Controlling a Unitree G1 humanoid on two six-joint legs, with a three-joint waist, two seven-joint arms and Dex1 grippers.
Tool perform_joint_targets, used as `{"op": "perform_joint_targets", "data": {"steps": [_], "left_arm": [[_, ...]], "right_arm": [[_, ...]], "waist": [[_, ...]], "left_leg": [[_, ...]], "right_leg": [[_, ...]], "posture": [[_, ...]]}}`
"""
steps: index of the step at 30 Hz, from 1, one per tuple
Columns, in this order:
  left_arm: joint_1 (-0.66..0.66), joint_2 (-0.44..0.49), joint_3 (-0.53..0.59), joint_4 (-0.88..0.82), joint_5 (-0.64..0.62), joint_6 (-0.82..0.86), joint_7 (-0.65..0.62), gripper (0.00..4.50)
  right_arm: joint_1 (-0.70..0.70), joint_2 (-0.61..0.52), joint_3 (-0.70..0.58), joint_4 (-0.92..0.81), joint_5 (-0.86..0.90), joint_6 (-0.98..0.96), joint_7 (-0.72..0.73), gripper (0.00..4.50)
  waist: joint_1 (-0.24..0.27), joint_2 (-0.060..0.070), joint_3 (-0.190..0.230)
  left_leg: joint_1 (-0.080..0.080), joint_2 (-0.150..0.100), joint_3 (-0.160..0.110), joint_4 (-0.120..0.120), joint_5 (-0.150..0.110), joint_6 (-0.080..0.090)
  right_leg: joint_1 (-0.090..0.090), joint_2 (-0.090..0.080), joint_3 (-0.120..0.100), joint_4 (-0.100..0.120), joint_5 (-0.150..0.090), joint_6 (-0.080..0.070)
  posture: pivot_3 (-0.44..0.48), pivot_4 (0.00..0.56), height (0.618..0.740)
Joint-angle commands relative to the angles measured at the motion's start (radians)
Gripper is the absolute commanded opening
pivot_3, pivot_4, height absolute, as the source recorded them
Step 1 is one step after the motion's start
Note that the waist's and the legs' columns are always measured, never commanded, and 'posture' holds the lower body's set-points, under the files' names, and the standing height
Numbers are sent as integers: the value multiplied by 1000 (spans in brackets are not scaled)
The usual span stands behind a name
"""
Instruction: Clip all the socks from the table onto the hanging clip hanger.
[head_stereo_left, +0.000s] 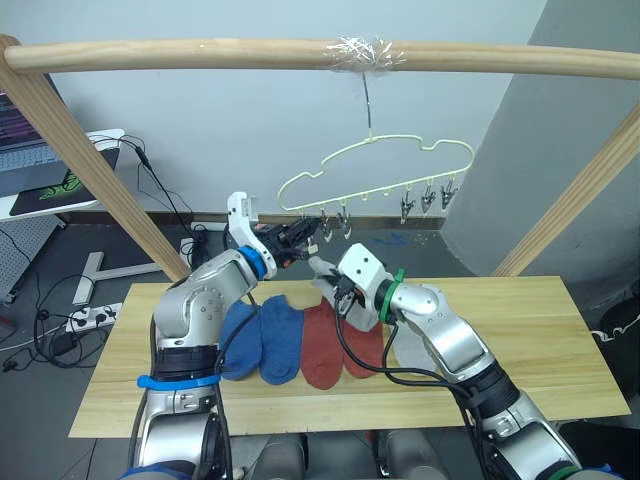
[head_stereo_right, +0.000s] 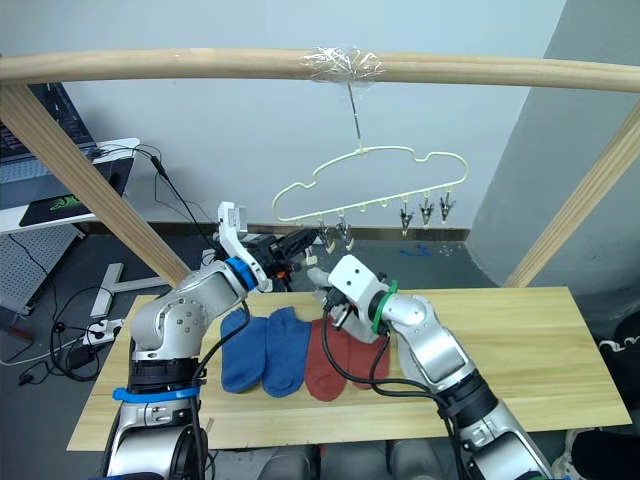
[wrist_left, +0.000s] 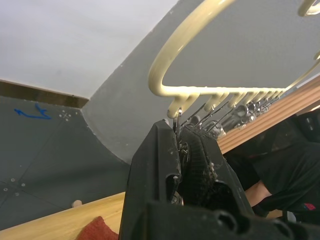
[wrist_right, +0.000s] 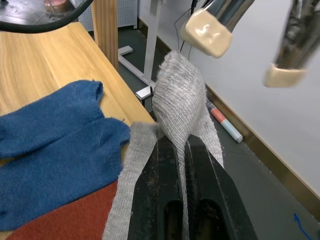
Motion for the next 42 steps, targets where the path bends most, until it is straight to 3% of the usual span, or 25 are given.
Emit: {"op": "perform_joint_targets", "data": {"steps": [1, 29, 32, 35, 38, 39, 42], "left_arm": [[-20, 6, 6, -9, -19, 0, -13, 150], [11, 4, -17, -33, 18, -26, 17, 150], [13, -2, 3, -45, -3, -26, 18, 1172], [23, -1, 10, -70, -17, -30, 19, 2114], [37, 3, 19, -106, -24, -40, 31, 3017], [45, 9, 23, -124, -25, -41, 33, 3317], [73, 26, 31, -168, -9, -43, 55, 3317]], "right_arm": [[-25, 13, -29, -42, 19, -15, 0, 0], [-72, 68, -62, -5, 53, -19, -10, 0], [-73, 87, -77, -6, 71, -7, -16, 0], [-76, 92, -78, -4, 69, 0, -15, 715], [-81, 76, -53, 7, 36, -18, -17, 1743], [-81, 71, -48, 8, 29, -30, -15, 1794], [-73, 57, -46, 1, 20, -51, -12, 1794]], "waist": [[0, 0, 0], [-1, 0, 0], [-1, 0, 0], [-2, 0, 0], [-1, 0, 0], [-1, 0, 0], [-1, 0, 0]], "left_leg": [[0, 0, 0, 0, 0, 0], [0, 0, 0, 0, 0, 0], [0, 0, 0, 0, 0, 0], [0, 0, 0, 0, 0, 0], [0, 0, 0, 0, 0, 0], [0, 0, 0, 0, 0, 0], [0, 0, 0, 0, 0, 0]], "right_leg": [[0, 0, 0, 0, 0, 0], [0, 0, 0, 0, 3, -5], [0, 0, 0, 0, 3, -5], [0, 0, 0, 1, 3, -5], [0, 0, 0, 1, 3, -5], [0, 0, 0, 1, 3, -5], [0, 0, 0, 0, 3, -5]], "posture": [[-90, 160, 737], [-80, 153, 737], [-80, 153, 737], [-74, 153, 737], [-70, 154, 737], [-69, 154, 737], [-61, 154, 737]]}}
